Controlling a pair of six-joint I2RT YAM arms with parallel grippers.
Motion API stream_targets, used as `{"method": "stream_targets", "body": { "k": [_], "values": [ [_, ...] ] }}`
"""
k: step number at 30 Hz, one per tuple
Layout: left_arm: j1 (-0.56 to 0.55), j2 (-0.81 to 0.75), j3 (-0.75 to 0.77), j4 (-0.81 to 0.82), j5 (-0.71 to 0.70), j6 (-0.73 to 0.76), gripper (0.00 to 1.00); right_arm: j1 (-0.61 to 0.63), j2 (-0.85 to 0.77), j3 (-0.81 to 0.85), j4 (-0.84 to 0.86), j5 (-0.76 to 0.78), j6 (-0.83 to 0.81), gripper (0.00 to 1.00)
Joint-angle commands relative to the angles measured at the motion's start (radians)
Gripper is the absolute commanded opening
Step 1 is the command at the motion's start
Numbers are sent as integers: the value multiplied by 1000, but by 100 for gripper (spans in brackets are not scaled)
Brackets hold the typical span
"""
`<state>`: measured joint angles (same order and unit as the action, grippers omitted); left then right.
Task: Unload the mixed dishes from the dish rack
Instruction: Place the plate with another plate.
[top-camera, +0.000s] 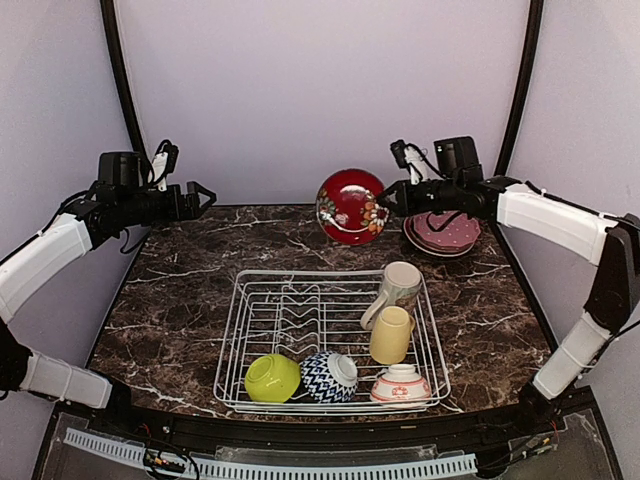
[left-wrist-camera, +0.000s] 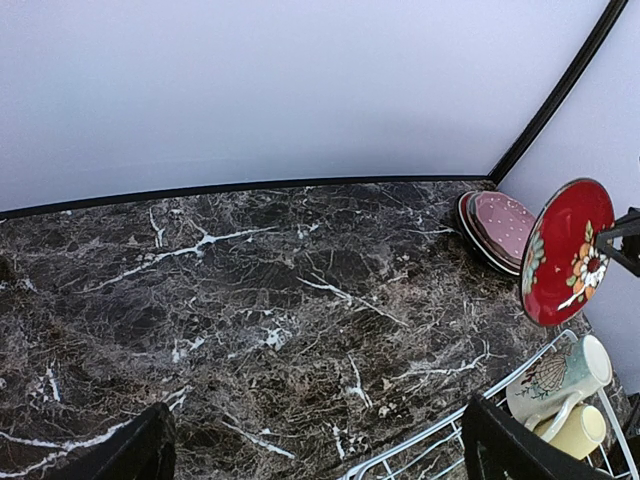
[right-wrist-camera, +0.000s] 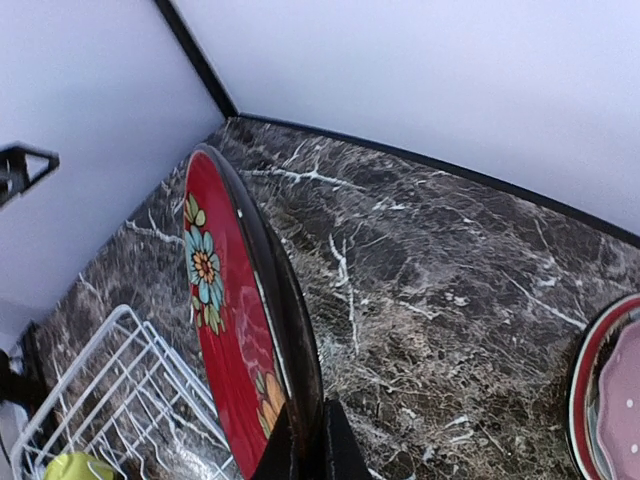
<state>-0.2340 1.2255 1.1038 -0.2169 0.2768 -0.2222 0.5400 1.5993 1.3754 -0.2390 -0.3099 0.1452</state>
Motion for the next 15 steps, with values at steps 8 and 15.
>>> {"method": "stream_targets", "body": {
  "k": [8,15],
  "values": [
    [-4,-20,-16,2,10,-8,99,-451,-31,-257,429,-416,638,0],
    [-4,-16,-15,5,12,-11,99,-610,-17,-346,394,-280,712,0]
  ]
}}
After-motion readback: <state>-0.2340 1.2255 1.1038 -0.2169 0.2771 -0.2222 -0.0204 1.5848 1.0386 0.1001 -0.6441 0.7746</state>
